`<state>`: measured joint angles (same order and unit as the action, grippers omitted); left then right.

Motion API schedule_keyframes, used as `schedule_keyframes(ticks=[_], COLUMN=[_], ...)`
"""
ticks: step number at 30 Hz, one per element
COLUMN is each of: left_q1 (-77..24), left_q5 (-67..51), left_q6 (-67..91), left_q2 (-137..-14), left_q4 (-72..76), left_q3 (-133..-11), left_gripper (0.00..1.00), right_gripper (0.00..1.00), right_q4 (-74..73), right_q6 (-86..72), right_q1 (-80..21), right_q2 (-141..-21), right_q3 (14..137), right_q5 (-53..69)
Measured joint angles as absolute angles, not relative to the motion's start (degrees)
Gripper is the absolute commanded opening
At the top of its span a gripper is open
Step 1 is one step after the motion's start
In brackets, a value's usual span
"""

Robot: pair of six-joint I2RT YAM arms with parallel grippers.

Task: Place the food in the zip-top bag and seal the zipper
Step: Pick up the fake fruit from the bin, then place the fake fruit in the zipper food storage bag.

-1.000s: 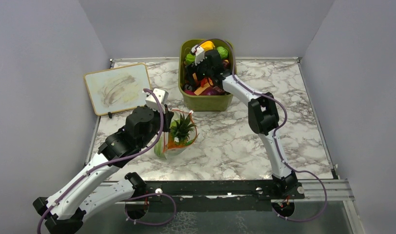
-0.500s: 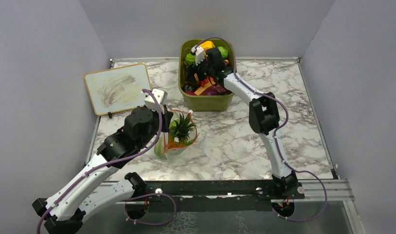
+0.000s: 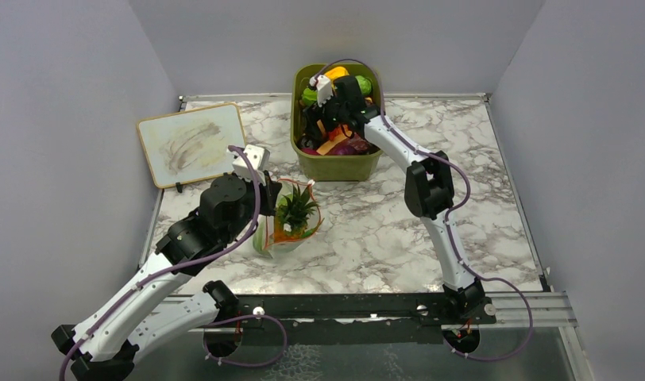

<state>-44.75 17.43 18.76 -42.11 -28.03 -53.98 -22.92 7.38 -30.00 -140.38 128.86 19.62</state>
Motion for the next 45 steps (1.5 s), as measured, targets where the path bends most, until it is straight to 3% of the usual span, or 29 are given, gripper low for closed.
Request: schedule_keyframes(ticks=[5, 13, 26, 34, 40, 45], left_q1=[-44.8, -44.8, -44.8, -44.8, -44.8, -44.8], left_q5=[17.5, 17.4, 15.6, 14.5, 14.4, 14.3], left_q6=[19.2, 20.0, 21.9, 22.9, 23.7, 25.3], left_q2=[-41.9, -41.4, -43.2, -43.8, -44.7, -45.9], left_q4=[-28.1, -27.8, -26.0, -25.3, -24.7, -24.5], left_q3=[-53.9, -53.5, -53.0, -53.0, -53.0, -54.0], left_gripper=[0.00, 0.00, 0.00, 0.00, 0.00, 0.00], right_gripper=[0.48, 0.35, 0.32, 0.32, 0.33, 0.35], right_q4=[-23.1, -20.2, -12.9, -8.1, -3.8, 0.1], right_q6=[7.5, 6.0, 2.8, -3.4, -8.8, -12.4], right_q1=[-30.0, -29.8, -29.8, -31.8, -38.7, -48.5], right_q2=[-140.4, -134.7, -107.6, -85.2, -73.0, -70.0], right_q3=[128.9, 121.9, 101.1, 79.6, 67.8, 64.1], right_q5=[19.7, 20.3, 21.3, 25.0, 26.9, 27.6])
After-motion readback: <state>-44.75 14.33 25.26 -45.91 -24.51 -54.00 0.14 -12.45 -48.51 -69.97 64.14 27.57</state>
